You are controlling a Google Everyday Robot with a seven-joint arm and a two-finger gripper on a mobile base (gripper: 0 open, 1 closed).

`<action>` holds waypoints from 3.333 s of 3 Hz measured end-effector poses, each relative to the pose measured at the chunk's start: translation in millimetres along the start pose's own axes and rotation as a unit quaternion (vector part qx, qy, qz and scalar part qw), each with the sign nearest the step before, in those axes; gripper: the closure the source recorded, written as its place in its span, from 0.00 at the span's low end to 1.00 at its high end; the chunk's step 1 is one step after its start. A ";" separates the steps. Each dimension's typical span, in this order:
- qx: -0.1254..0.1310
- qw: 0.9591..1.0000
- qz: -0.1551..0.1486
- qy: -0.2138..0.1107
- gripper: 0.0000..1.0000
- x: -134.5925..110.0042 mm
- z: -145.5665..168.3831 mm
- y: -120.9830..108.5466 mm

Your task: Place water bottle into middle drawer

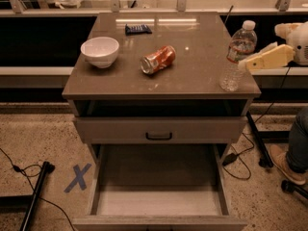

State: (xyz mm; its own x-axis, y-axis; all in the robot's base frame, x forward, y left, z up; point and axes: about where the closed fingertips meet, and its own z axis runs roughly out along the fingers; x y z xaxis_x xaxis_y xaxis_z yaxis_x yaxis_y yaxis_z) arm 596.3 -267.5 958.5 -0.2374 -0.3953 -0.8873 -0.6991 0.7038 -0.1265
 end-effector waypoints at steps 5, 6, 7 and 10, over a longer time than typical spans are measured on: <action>-0.080 0.988 -0.046 -0.126 1.00 -33.0 27.1 16.5; -0.121 0.980 -0.098 -0.121 1.00 -33.0 -3.1 59.8; -0.168 0.976 -0.100 -0.100 1.00 -0.7 -5.6 109.4; -0.188 0.968 -0.026 -0.166 1.00 59.5 44.7 155.5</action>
Offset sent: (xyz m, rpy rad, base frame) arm 0.0494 0.0177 -0.0218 0.1034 -0.0876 -0.0156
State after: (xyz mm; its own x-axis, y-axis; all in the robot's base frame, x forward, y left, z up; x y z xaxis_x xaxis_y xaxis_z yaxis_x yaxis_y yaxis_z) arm 503.6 -155.1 866.1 -0.0091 -0.1695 -0.9855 -0.9150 0.3989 -0.0601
